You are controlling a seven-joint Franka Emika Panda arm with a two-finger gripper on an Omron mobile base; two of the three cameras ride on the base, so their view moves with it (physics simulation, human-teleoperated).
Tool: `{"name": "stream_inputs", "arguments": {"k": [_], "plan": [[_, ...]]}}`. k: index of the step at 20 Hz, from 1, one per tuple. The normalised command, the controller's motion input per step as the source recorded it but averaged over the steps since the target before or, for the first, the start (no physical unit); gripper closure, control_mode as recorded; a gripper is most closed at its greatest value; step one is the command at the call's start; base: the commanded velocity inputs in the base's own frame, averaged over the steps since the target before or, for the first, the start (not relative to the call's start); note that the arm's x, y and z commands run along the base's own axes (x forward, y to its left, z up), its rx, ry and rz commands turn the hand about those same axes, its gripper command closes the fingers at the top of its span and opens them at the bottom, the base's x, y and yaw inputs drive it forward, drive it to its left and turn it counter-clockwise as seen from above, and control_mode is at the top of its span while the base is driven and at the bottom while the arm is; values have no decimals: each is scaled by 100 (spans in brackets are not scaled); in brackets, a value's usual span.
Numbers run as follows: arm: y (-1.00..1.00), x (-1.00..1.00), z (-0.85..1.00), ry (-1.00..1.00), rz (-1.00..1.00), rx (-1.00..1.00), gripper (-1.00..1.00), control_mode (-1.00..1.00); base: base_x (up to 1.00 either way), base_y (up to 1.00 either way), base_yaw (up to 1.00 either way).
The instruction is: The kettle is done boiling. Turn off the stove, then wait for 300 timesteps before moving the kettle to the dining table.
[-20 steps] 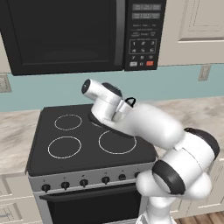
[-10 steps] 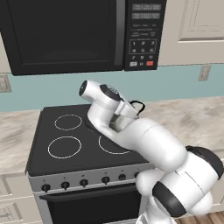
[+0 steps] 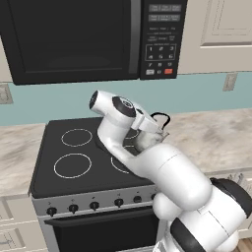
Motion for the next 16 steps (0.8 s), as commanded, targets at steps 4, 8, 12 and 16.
{"name": "stream_inputs", "arguments": {"k": [4,8,12,16], "plan": [[-5,-20,14,5,0,-5,100,-100,0,0,0],[-1,-16,15,3,0,-4,100,-100,0,0,0],[0,0,0,0,0,0,100,-100,0,0,0],[0,0,0,0,0,0,100,-100,0,0,0]]}}
